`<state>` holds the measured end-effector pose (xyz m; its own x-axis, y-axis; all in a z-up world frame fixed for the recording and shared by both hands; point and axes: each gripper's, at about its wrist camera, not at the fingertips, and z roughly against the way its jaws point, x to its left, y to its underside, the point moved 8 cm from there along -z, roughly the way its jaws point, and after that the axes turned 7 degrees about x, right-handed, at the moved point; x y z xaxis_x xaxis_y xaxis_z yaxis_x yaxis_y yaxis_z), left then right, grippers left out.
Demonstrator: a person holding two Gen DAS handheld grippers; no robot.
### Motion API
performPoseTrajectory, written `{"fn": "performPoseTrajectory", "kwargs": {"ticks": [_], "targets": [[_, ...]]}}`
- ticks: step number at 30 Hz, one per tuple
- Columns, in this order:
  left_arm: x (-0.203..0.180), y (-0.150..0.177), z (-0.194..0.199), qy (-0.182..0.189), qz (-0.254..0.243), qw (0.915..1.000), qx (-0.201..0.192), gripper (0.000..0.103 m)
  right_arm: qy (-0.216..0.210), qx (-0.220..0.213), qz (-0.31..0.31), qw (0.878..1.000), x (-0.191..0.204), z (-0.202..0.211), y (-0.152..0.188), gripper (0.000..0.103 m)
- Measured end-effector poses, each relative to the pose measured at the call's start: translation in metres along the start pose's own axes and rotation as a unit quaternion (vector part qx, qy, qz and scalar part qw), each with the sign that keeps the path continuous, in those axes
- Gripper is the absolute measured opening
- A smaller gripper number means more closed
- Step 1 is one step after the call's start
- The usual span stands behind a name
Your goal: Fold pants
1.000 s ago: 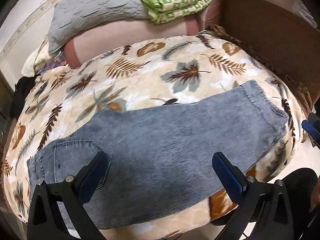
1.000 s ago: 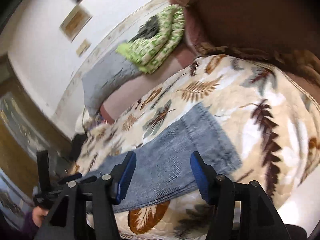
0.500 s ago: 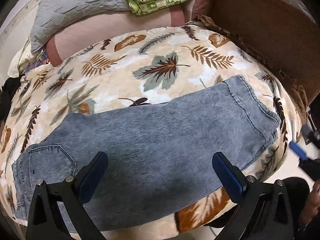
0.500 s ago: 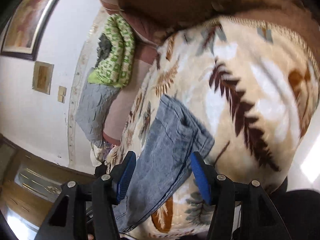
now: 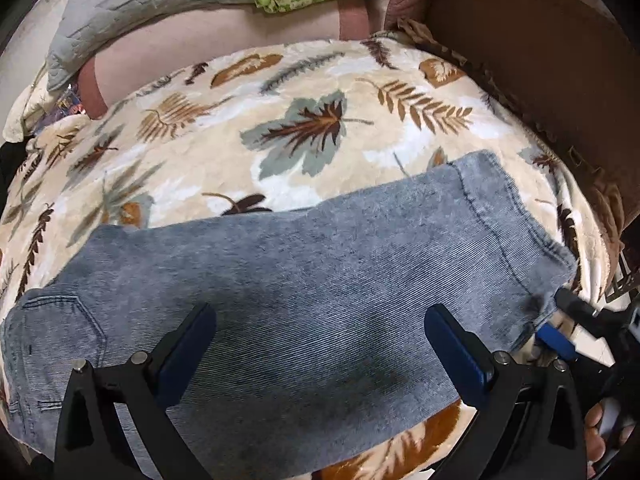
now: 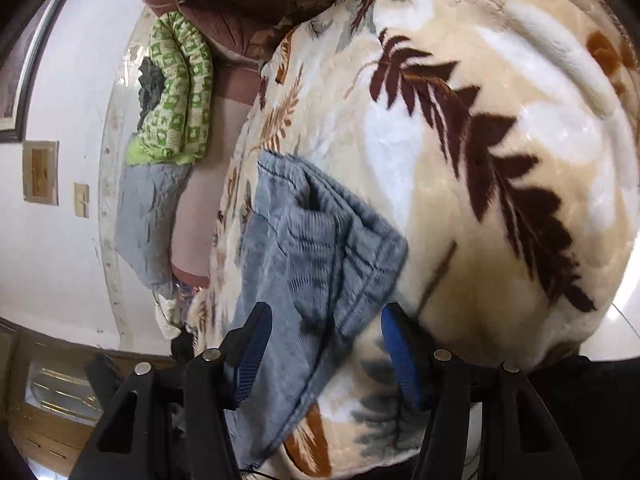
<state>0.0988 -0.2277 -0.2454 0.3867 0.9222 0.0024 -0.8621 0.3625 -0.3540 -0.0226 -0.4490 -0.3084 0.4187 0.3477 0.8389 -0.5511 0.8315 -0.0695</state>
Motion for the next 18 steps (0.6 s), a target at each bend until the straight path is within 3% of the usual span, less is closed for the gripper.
{"fn": "performPoseTrajectory", "kwargs": {"ticks": [8,10,11,12,15,18], "targets": [[0.001,0.014,-0.037,0.004,0.002,0.9986,0.054,0.103,-0.006,-0.017,0.017,1.0,0.008,-0.012,-0.013,0.06],[0.001,0.02,-0.048,0.006,-0.002,0.9973,0.073,0.103,0.011,-0.027,0.034,0.999,0.01,-0.013,-0.014,0.049],[-0.001,0.019,-0.046,0.004,-0.01,0.9979,0.064,0.103,0.024,-0.03,0.042,0.998,0.01,-0.014,-0.016,0.031],[-0.001,0.019,-0.046,0.003,-0.013,0.9979,0.064,0.103,0.031,-0.031,0.043,0.998,0.008,-0.016,-0.017,0.026],[0.001,0.019,-0.041,0.015,-0.006,0.9974,0.07,0.103,0.033,-0.037,0.05,0.998,0.009,-0.014,-0.017,0.023],[0.018,0.012,-0.022,0.018,0.019,0.9988,0.041,0.103,0.038,-0.052,0.088,0.994,0.025,-0.01,-0.015,0.021]]}}
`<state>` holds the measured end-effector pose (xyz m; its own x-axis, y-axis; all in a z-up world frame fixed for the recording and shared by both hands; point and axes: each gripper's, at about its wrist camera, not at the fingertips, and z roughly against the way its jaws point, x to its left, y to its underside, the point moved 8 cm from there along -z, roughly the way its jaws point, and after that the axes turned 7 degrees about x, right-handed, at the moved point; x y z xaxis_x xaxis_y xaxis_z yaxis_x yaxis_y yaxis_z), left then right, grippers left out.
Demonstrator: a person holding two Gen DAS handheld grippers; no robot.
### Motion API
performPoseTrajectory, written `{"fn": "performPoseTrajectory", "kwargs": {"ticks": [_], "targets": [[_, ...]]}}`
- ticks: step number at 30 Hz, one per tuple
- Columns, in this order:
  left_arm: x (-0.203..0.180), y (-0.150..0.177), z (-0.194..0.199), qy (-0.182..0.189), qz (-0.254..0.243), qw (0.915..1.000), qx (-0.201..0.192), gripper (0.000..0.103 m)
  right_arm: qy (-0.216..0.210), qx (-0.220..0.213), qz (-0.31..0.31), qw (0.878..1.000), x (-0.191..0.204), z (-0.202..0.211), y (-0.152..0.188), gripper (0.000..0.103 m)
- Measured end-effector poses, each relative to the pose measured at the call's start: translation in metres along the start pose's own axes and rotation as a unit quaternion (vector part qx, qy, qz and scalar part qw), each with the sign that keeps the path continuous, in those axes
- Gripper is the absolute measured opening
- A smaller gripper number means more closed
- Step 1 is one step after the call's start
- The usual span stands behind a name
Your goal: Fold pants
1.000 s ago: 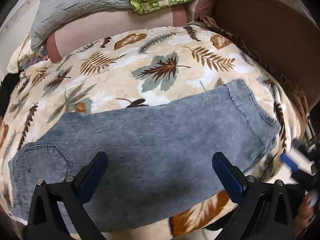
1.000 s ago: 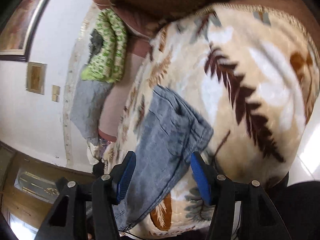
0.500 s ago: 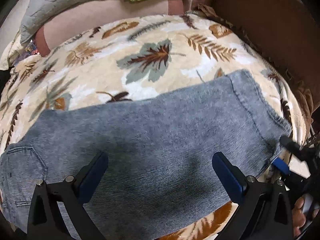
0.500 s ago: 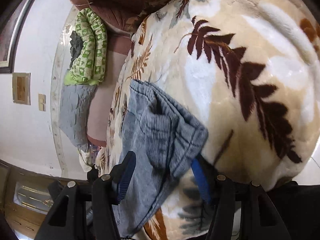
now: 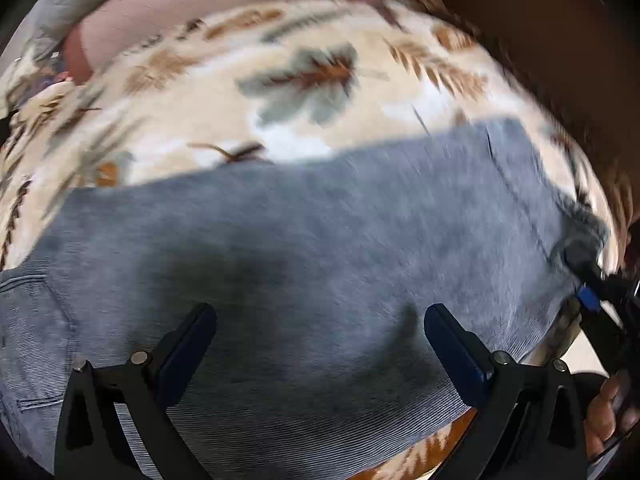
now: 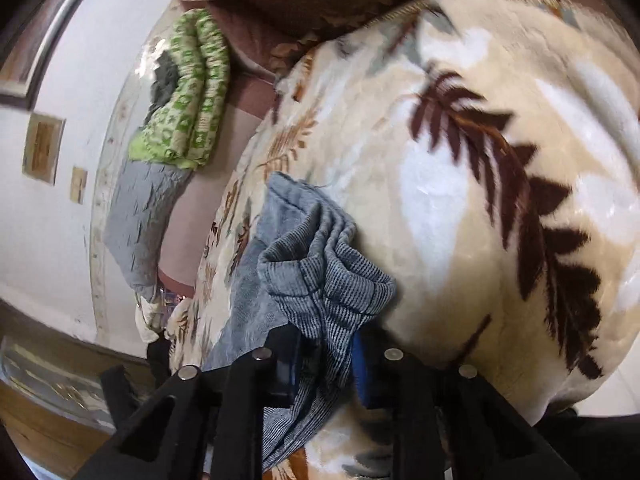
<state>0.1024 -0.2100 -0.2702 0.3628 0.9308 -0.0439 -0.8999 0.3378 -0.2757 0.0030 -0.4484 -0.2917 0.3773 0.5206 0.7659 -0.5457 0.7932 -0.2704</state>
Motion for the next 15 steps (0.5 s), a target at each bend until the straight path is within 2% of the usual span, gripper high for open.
{"fn": "performPoseTrajectory", "kwargs": {"ticks": [2,4,7,9,11,13,15], "targets": [[0.019,-0.001,0.012,-0.008,0.026,0.9994,-0.019,0.103,0.001,-0.01,0.033,0.999,0.016,0.005,0.001,0.021],[0.043,0.003,0.014,-0.015,0.063,0.9978,-0.016,0.103,0.01,-0.017,0.068,0.997,0.032,0.009,0.002,0.021],[0.069,0.013,-0.002,-0.019,0.104,0.9942,0.022,0.103,0.027,-0.014,0.13,0.991,0.061,0.006,0.007,0.021],[0.076,0.02,-0.013,-0.017,0.105,0.9934,0.043,0.103,0.034,-0.003,0.172,0.984,0.084,0.001,0.013,0.021],[0.075,0.02,-0.007,-0.011,0.094,0.9949,0.033,0.103,0.041,0.003,0.221,0.974,0.113,-0.002,0.022,0.021],[0.08,0.018,0.005,0.031,0.112,0.9929,0.024,0.103,0.046,0.013,0.273,0.961,0.139,-0.005,0.035,0.021],[0.098,0.016,0.018,0.04,0.135,0.99,0.009,0.103,0.049,0.028,0.321,0.945,0.163,-0.009,0.054,0.021]]}}
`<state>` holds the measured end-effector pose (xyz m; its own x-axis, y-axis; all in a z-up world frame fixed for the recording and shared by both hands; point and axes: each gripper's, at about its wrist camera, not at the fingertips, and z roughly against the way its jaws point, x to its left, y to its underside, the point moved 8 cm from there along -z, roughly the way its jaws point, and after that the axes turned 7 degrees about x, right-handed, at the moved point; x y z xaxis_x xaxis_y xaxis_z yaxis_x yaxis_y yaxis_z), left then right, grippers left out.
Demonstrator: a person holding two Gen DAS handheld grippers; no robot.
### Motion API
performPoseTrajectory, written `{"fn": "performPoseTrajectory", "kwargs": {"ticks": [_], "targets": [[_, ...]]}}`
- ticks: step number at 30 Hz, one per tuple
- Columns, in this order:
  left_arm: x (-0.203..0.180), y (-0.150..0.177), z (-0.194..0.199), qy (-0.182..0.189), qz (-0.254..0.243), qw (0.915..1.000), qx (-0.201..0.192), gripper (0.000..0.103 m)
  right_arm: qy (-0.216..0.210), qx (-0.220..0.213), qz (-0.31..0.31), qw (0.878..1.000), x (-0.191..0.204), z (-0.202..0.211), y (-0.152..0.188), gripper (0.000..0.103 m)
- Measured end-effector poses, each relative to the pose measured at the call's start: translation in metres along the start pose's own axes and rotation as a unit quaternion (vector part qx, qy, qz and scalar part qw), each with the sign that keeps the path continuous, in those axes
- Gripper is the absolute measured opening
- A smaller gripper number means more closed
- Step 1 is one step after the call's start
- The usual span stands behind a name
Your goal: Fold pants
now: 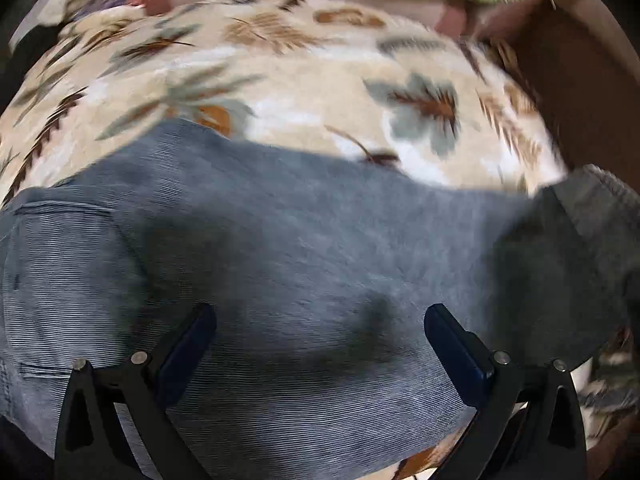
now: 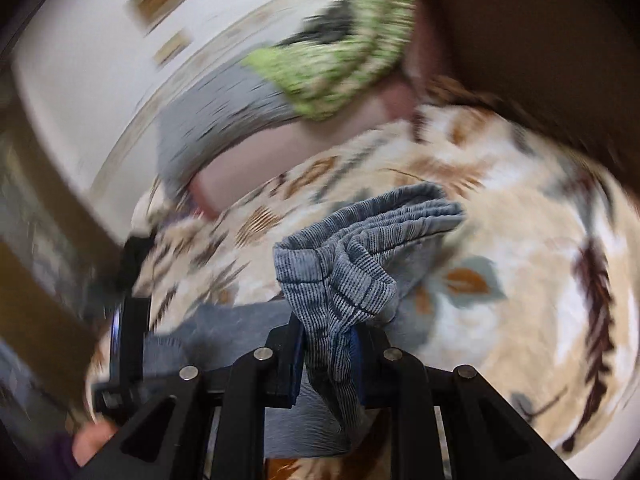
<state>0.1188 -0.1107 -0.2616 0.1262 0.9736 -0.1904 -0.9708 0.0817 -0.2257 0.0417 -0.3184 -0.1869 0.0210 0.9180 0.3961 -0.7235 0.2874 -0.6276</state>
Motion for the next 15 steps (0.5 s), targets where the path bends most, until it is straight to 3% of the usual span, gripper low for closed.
{"fn": "performPoseTrajectory", "kwargs": {"ticks": [4,8,10,11,12,15], "targets": [[0.052,-0.01,0.032,0.01,0.053,0.998,-0.033,0.103,-0.005,0.034,0.086,0.996,0.061,-0.015,0.012,0.021],[0.106,-0.016,0.064,0.011,0.106,0.9917,-0.072,0.103,-0.024,0.088,0.121,0.988,0.1,-0.043,0.039,0.021],[0.132,-0.016,0.073,-0.007,0.123,0.9883,-0.09,0.103,-0.026,0.127,0.131,0.983,0.114,-0.065,0.061,0.025],[0.141,-0.013,0.076,-0.016,0.127,0.9874,-0.094,0.103,-0.032,0.16,0.127,0.978,0.119,-0.08,0.076,0.033],[0.147,-0.012,0.076,-0.022,0.13,0.9866,-0.096,0.103,-0.038,0.183,0.122,0.975,0.121,-0.089,0.085,0.046],[0.159,-0.003,0.073,-0.022,0.13,0.9878,-0.084,0.103,-0.086,0.238,0.1,0.962,0.125,-0.101,0.113,0.054]]}}
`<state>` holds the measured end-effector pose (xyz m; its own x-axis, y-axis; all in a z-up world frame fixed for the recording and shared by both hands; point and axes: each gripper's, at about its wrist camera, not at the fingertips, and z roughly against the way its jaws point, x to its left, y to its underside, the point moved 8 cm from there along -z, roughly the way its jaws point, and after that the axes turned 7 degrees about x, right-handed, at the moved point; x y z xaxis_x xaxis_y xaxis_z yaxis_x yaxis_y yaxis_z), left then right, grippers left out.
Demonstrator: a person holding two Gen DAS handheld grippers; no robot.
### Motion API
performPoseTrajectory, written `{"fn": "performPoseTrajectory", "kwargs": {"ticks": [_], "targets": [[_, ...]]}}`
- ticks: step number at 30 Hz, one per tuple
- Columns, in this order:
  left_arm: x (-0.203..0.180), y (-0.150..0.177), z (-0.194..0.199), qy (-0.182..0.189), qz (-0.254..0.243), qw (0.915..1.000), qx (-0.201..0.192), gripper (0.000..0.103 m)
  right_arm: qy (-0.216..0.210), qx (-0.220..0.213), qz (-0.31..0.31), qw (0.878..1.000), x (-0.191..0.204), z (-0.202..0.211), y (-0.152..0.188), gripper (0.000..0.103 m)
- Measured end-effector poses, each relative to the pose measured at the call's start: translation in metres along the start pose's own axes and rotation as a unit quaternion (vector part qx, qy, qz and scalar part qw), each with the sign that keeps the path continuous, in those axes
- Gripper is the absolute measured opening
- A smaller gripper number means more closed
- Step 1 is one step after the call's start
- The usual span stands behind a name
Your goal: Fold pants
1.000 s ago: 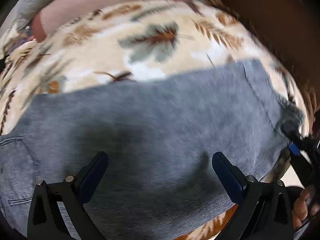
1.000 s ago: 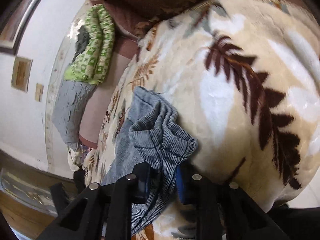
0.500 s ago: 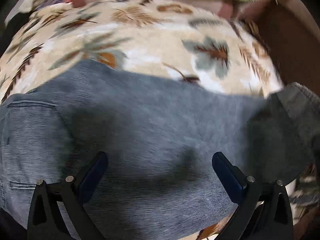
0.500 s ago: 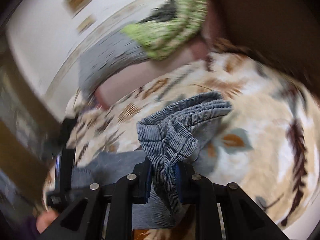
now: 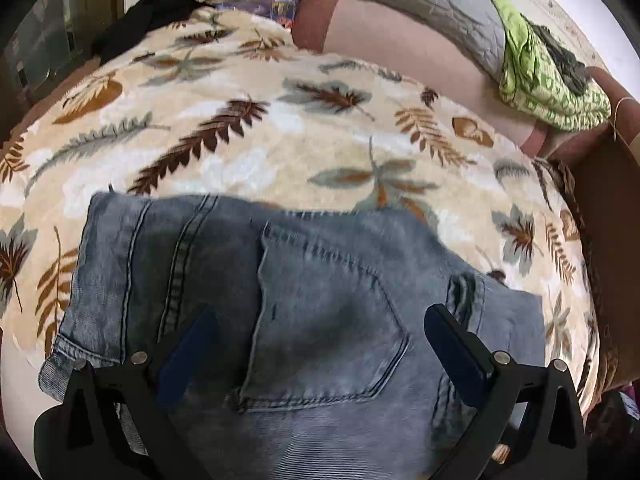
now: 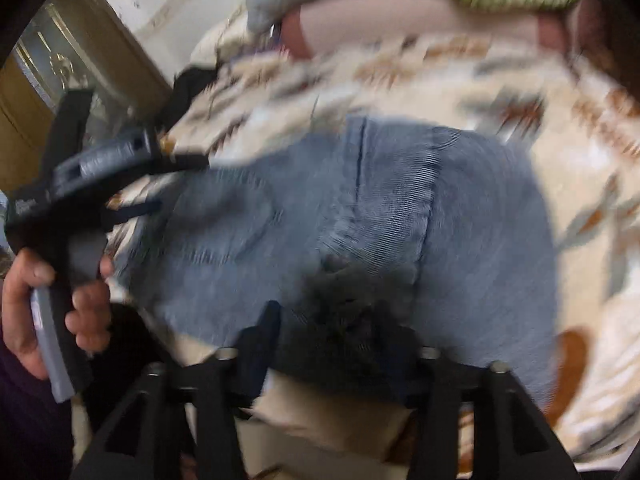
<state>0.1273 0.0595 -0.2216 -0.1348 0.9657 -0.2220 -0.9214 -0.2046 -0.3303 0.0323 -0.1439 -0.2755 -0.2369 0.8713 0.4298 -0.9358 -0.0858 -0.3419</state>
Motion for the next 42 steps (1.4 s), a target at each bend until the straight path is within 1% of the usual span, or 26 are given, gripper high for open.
{"fn": "performPoseTrajectory", "kwargs": {"ticks": [2,4,5,6,7,9,11,13,15,18,20,21,23,24,26,27,29,30,33,36,37,38,39,40,41,42], "targets": [[-0.002,0.003,-0.004,0.003,-0.009,0.9999,0.004,0.103,-0.032,-0.014,-0.001,0.999,-0.003,0.012,0.004,0.054],[-0.015,0.006,-0.003,0.004,-0.022,0.9997,-0.002,0.103,-0.067,-0.031,-0.003,0.997,-0.007,0.03,0.007,0.054],[-0.024,0.009,0.0,0.008,-0.034,0.9994,-0.005,0.103,-0.072,-0.053,-0.012,0.996,-0.017,0.045,0.007,0.054],[-0.034,0.011,-0.001,0.012,-0.045,0.9989,-0.005,0.103,-0.067,-0.069,-0.018,0.995,-0.022,0.053,0.004,0.054],[-0.048,0.015,0.0,0.02,-0.062,0.9978,-0.005,0.103,-0.055,-0.091,-0.026,0.994,-0.035,0.065,0.001,0.054],[-0.072,0.021,-0.001,0.029,-0.089,0.9956,-0.009,0.103,-0.025,-0.119,-0.053,0.991,-0.061,0.079,-0.006,0.054],[-0.091,0.027,-0.001,0.034,-0.115,0.9928,-0.01,0.103,0.004,-0.139,-0.079,0.987,-0.087,0.087,-0.018,0.053],[-0.111,0.035,-0.006,0.03,-0.147,0.9886,-0.01,0.103,0.022,-0.147,-0.086,0.985,-0.099,0.086,-0.034,0.05],[-0.127,0.046,-0.015,0.016,-0.18,0.9836,-0.002,0.103,0.032,-0.148,-0.081,0.985,-0.101,0.079,-0.053,0.043],[-0.135,0.061,-0.032,-0.006,-0.208,0.9779,0.018,0.103,0.031,-0.139,-0.077,0.987,-0.105,0.062,-0.077,0.04],[-0.132,0.072,-0.048,-0.03,-0.221,0.974,0.042,0.103,0.017,-0.116,-0.087,0.989,-0.111,0.044,-0.091,0.04],[-0.129,0.077,-0.057,-0.04,-0.225,0.9718,0.058,0.103,0.015,-0.096,-0.094,0.991,-0.116,0.032,-0.095,0.04],[-0.121,0.082,-0.071,-0.039,-0.22,0.9719,0.073,0.103,0.02,-0.051,-0.111,0.992,-0.128,0.001,-0.101,0.04],[-0.121,0.081,-0.07,-0.035,-0.221,0.9725,0.064,0.103,0.018,-0.047,-0.116,0.992,-0.131,-0.005,-0.1,0.039],[-0.121,0.081,-0.068,-0.037,-0.228,0.9707,0.069,0.103,0.004,-0.062,-0.125,0.99,-0.131,0.002,-0.101,0.039],[-0.121,0.08,-0.065,-0.034,-0.228,0.9705,0.07,0.103,-0.002,-0.066,-0.128,0.99,-0.131,0.007,-0.1,0.039],[-0.117,0.078,-0.056,-0.028,-0.221,0.9728,0.064,0.103,-0.021,-0.091,-0.128,0.987,-0.129,0.024,-0.094,0.039],[-0.113,0.077,-0.05,-0.029,-0.216,0.9742,0.059,0.103,-0.026,-0.102,-0.13,0.986,-0.128,0.034,-0.087,0.039],[-0.104,0.074,-0.034,-0.028,-0.205,0.9776,0.035,0.103,-0.034,-0.115,-0.131,0.984,-0.122,0.05,-0.063,0.039],[-0.097,0.074,-0.029,-0.036,-0.202,0.9784,0.023,0.103,0.007,-0.099,-0.112,0.989,-0.111,0.048,-0.036,0.039],[-0.097,0.074,-0.034,-0.045,-0.206,0.9771,0.03,0.103,0.021,-0.085,-0.109,0.99,-0.109,0.042,-0.027,0.039],[-0.095,0.074,-0.041,-0.052,-0.208,0.9759,0.039,0.103,0.038,-0.06,-0.112,0.991,-0.11,0.029,-0.018,0.04],[-0.092,0.077,-0.049,-0.053,-0.205,0.9761,0.05,0.103,0.047,-0.055,-0.111,0.991,-0.11,0.025,-0.014,0.04],[-0.091,0.078,-0.05,-0.048,-0.2,0.9773,0.052,0.103,0.06,-0.064,-0.103,0.991,-0.108,0.027,-0.015,0.04],[-0.088,0.078,-0.047,-0.039,-0.189,0.9799,0.05,0.103,0.071,-0.06,-0.095,0.991,-0.104,0.03,-0.015,0.041],[-0.087,0.077,-0.042,-0.032,-0.187,0.9807,0.05,0.103,0.072,-0.06,-0.091,0.991,-0.099,0.033,-0.016,0.041]]}}
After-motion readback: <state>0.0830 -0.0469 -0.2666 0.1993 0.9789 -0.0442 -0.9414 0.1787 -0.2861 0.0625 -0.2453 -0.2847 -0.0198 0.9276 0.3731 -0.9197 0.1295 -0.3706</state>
